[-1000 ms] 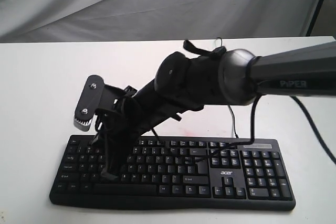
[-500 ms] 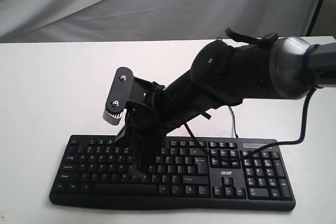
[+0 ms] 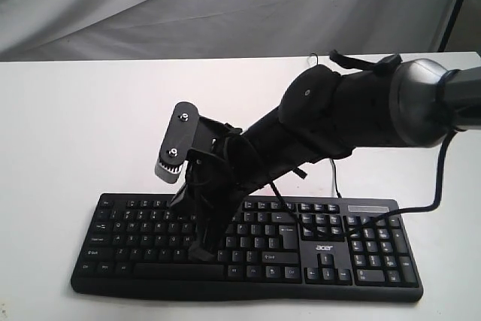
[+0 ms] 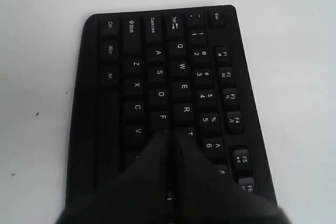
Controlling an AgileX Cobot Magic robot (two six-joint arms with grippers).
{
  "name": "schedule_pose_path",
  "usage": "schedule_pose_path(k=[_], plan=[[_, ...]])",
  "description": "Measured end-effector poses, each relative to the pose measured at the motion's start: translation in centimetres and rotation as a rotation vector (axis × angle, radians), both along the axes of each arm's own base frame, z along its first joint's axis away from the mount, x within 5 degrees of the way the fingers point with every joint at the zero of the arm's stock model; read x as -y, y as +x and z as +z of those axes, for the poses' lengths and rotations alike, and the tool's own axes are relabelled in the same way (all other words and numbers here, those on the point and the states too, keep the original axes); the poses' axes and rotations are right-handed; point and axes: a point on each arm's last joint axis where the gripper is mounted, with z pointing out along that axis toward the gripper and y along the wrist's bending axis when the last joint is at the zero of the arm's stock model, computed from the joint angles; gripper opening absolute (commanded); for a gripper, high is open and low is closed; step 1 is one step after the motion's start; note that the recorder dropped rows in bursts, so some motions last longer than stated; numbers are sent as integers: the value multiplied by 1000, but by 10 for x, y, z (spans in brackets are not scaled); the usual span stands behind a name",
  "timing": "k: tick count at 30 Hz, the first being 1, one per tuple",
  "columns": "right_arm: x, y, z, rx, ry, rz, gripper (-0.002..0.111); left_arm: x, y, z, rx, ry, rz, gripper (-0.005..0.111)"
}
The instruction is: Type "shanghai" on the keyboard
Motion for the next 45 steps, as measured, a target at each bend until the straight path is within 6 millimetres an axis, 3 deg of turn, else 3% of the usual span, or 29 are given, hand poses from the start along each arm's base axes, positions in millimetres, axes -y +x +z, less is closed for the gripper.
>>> schedule_pose_path(k=[3,15,45], plan=[[-1,1,-17,-30,-15,12,0,0,0,0,0,0,0,1],[-3,0,-41,-78,-38,42,0,0,0,0,0,0,0,1],[-5,2,-48,-59,-38,45,0,0,0,0,0,0,0,1]])
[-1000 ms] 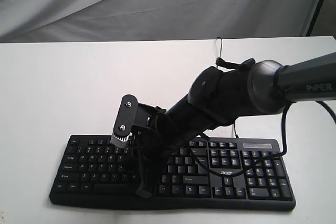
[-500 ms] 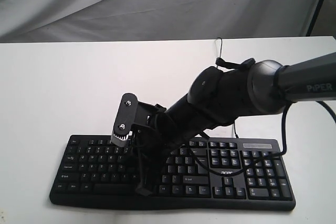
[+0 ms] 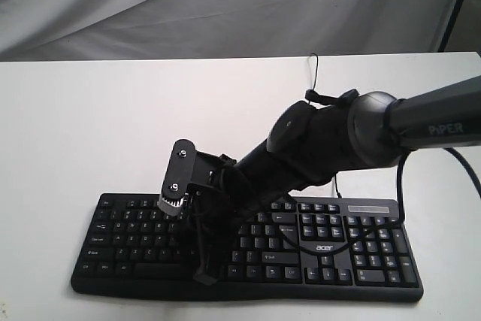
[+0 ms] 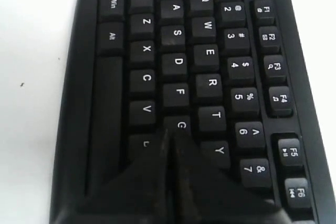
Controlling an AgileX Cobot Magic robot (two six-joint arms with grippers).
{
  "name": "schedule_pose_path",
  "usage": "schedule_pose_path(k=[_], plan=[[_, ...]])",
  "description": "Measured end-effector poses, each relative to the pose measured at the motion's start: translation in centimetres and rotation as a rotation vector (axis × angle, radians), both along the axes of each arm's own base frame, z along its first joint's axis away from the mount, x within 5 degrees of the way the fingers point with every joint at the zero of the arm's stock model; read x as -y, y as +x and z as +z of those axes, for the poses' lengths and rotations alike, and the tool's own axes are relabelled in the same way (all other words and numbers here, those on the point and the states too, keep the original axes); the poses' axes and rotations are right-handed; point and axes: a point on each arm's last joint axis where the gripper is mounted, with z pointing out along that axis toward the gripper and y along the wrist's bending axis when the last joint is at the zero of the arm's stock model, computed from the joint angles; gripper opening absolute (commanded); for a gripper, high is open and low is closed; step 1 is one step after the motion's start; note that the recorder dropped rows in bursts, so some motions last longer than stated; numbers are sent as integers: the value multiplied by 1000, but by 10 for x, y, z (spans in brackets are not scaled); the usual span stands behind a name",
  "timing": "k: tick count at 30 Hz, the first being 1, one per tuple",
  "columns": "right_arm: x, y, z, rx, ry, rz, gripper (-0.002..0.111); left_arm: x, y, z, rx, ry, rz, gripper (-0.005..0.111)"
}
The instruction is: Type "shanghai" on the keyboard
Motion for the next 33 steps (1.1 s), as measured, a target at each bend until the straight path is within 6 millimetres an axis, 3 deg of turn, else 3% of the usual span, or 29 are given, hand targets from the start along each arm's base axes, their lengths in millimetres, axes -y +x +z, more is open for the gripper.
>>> schedule_pose_path(k=[29,33], plan=[[0,1,-6,-4,-8,0,0,0,0,0,0,0,0,1],[0,0,-14,-20,-17,2,0,0,0,0,0,0,0,1]])
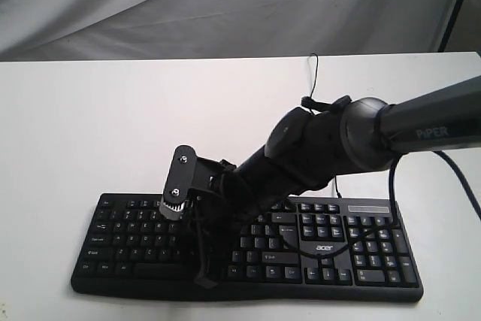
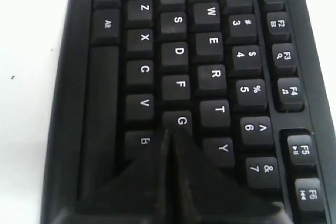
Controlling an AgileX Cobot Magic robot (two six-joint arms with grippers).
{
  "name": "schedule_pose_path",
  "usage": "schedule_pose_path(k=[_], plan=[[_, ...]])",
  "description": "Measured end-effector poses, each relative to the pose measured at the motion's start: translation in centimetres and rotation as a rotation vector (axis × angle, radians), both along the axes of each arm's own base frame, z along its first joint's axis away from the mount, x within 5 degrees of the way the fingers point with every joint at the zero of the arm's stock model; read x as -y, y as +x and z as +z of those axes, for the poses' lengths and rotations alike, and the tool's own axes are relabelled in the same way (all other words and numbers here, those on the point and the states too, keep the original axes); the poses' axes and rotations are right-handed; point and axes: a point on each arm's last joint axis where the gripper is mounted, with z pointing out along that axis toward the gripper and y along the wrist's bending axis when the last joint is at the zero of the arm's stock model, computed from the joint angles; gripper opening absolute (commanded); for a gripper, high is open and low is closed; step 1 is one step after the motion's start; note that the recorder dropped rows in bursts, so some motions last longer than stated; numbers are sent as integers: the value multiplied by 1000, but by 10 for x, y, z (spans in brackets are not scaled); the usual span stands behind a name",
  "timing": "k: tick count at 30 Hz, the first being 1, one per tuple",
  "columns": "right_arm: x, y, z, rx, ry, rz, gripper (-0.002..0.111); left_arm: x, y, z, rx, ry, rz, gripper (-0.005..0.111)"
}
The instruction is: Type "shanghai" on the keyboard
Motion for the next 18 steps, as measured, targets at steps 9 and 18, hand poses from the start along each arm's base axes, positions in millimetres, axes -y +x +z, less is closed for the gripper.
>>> schedule_pose_path(k=[9,18], plan=[[0,1,22,47,33,-4,0,0,0,0,0,0,0,1],[-5,-2,22,58,33,-5,0,0,0,0,0,0,0,1]])
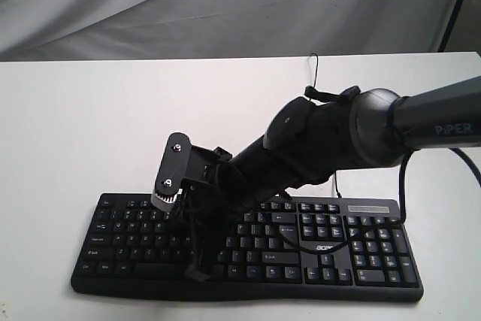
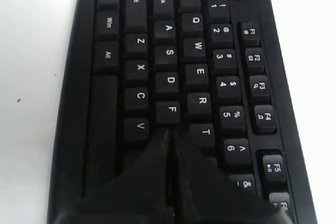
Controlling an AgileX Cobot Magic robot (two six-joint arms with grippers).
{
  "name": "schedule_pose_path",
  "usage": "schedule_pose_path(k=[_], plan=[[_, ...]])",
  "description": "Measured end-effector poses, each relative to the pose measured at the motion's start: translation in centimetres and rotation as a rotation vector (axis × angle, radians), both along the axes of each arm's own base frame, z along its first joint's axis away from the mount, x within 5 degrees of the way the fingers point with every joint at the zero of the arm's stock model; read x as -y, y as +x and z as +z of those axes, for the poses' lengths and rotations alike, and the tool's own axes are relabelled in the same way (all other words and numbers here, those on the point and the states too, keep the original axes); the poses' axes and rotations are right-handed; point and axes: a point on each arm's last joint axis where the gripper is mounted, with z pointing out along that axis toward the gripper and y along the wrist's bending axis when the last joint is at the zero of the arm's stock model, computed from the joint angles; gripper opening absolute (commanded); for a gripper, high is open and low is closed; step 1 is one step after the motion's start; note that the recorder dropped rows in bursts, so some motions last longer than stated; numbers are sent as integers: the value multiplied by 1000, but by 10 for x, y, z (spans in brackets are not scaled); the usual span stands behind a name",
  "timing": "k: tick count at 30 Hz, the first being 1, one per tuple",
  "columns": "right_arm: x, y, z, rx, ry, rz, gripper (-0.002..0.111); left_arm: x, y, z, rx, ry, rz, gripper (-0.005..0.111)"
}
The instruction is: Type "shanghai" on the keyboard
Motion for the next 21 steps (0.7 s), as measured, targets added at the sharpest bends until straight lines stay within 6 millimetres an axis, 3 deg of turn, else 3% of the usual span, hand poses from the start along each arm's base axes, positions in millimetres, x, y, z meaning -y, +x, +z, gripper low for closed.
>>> schedule_pose_path(k=[7,13,18,21], plan=[[-23,0,16,22,41,1,0,0,0,0,0,0,0,1],[-53,-2,37,58,64,25,0,0,0,0,0,0,0,1],[-92,9,23,41,44,36,0,0,0,0,0,0,0,1],[-100,9,20,37,15,40,0,0,0,0,0,0,0,1]])
